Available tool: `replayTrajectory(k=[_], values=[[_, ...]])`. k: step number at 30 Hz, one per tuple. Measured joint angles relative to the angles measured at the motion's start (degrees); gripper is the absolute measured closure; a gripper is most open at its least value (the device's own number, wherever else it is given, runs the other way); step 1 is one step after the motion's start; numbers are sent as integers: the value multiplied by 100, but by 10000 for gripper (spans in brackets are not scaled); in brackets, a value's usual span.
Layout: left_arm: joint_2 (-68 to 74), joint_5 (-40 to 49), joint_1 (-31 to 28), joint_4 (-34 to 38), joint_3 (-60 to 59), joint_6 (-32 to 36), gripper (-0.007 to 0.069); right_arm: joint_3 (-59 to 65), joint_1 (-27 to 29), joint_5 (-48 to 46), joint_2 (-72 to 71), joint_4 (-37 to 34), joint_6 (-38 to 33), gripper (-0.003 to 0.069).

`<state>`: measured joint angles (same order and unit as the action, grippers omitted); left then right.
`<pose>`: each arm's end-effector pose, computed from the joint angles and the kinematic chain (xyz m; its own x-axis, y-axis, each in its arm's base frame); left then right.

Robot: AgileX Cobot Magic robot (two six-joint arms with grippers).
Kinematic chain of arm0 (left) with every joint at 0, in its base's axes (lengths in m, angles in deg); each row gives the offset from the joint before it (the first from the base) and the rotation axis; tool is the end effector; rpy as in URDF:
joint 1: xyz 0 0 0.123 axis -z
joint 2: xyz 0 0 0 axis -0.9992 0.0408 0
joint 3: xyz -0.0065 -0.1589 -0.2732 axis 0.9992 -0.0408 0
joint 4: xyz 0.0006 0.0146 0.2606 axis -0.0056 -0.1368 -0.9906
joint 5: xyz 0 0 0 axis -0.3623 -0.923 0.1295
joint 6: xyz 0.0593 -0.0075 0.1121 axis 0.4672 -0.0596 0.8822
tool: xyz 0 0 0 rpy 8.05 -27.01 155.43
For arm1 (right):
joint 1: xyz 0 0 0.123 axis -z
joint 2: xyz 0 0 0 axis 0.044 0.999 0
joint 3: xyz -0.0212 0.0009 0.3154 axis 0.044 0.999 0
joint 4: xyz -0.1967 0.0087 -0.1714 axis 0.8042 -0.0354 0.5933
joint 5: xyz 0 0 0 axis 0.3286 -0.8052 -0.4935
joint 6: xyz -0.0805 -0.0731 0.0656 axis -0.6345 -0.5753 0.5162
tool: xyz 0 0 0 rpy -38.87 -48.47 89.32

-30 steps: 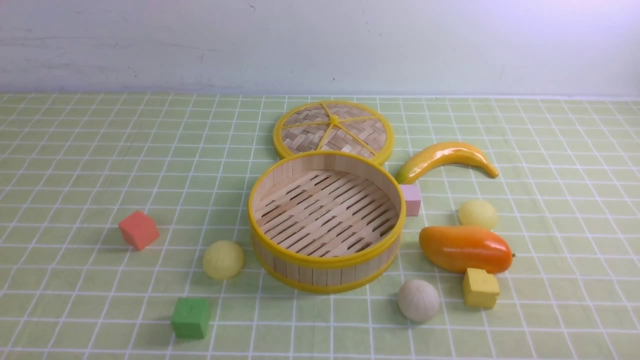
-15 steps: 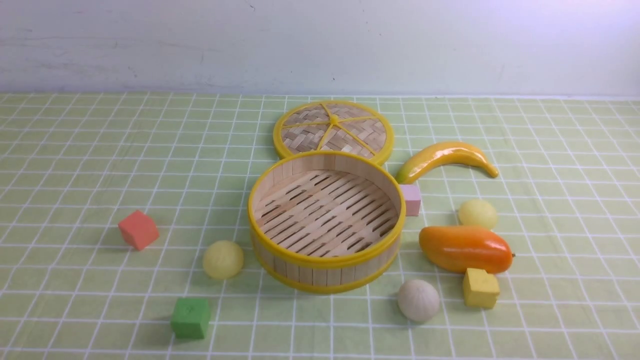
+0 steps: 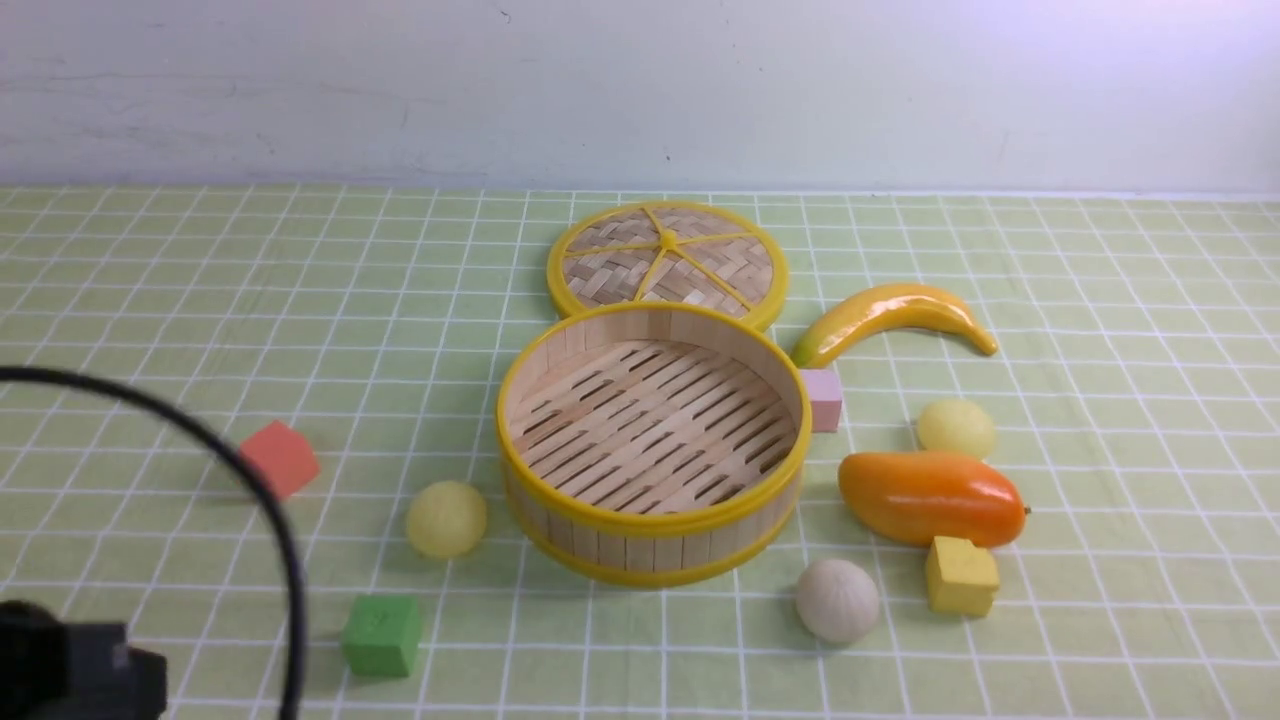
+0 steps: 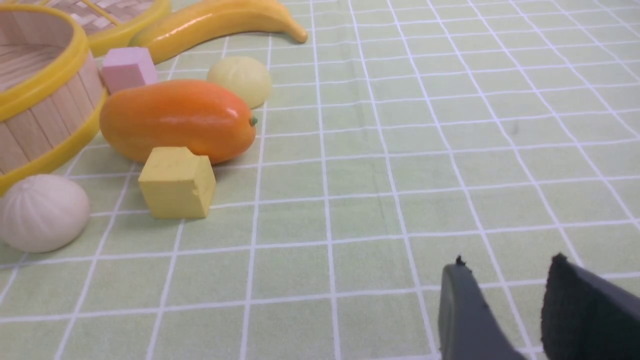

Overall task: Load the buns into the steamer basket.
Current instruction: Use the left arm to grab a steamed stuffed bun

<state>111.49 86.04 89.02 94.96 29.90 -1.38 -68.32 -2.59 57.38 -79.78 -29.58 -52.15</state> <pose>0.1343 -0.0460 0.2987 -0.8325 -0.2174 -0.5096 0.0141 0.9111 -0.4119 0.0646 -0.0068 0.1617 -0.2932 0.0774 -0.9529 0.0732 0.9956 0.0583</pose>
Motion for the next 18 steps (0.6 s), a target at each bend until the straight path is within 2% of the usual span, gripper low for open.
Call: replayTrajectory(k=[3,6,7,8,9,10,11,13,18], values=[[1401,-44,169,5,524,418,638,0,0,0,0,0,0,418],[2400,-449,926,-211,972,477,638,0,0,0,0,0,0,418],[2640,-572,1232,-403,1130,391,638,0,0,0,0,0,0,418],[2686,-594,1232,-447,1163,391,638,0,0,0,0,0,0,418],[3084,-721,1723,-894,1490,-54,638,0,0,0,0,0,0,418],[3126,-726,1723,-947,1528,-54,638,0,0,0,0,0,0,418],[3476,-740,1950,-1368,1835,-471,638,0,0,0,0,0,0,418],[3937,-767,2007,-1755,2190,-741,638,0,0,0,0,0,0,418],[5058,-825,1980,-2125,2918,-782,636,0,0,0,0,0,0,418]])
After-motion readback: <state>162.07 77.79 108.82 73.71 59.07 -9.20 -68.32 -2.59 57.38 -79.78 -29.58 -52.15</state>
